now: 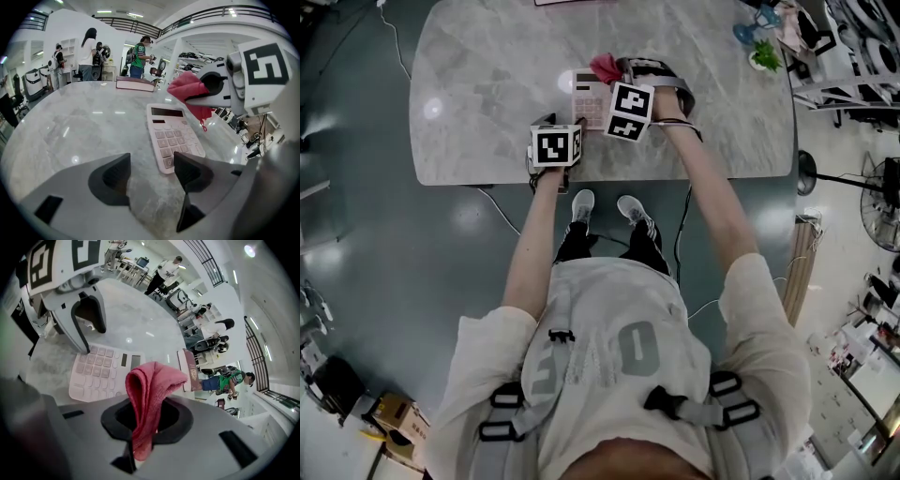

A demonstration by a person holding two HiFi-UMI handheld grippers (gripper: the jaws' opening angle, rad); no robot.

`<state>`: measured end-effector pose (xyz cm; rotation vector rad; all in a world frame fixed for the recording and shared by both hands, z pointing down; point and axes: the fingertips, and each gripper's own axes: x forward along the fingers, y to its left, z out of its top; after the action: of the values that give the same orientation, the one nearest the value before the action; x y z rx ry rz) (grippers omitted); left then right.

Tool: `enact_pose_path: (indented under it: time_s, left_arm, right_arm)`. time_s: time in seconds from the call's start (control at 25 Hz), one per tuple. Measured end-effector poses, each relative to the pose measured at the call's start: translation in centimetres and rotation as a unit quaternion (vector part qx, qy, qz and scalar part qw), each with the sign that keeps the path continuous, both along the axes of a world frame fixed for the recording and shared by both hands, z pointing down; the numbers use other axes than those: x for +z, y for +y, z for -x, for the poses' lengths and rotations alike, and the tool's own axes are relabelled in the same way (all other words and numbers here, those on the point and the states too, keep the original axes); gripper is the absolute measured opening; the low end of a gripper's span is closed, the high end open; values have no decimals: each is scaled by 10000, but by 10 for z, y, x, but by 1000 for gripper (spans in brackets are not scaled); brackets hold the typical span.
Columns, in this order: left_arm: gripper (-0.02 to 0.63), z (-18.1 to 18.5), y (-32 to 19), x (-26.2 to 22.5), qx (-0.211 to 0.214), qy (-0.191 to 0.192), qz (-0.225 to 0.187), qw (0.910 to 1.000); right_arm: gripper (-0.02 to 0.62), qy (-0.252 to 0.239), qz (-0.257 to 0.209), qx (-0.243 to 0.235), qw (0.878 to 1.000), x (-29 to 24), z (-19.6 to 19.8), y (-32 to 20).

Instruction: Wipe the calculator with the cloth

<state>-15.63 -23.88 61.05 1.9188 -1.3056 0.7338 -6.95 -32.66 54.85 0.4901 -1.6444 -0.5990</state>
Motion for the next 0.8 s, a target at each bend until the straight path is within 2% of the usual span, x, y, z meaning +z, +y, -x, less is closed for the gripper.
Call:
enact_pose_path:
  time_s: [0.2,0.44,0.8]
  left_arm:
    - [290,0,0,0,23,61,-32,10000]
    - [290,3,-4,0,24,19,-43,10000]
    - [290,4,-2,1,44,26,43,10000]
  right_arm:
    - [57,368,47,-15,9993,25,-1,0]
    - [57,405,61,184,9990,33,1,-3]
    - [55,769,371,-37,9963,48,3,19]
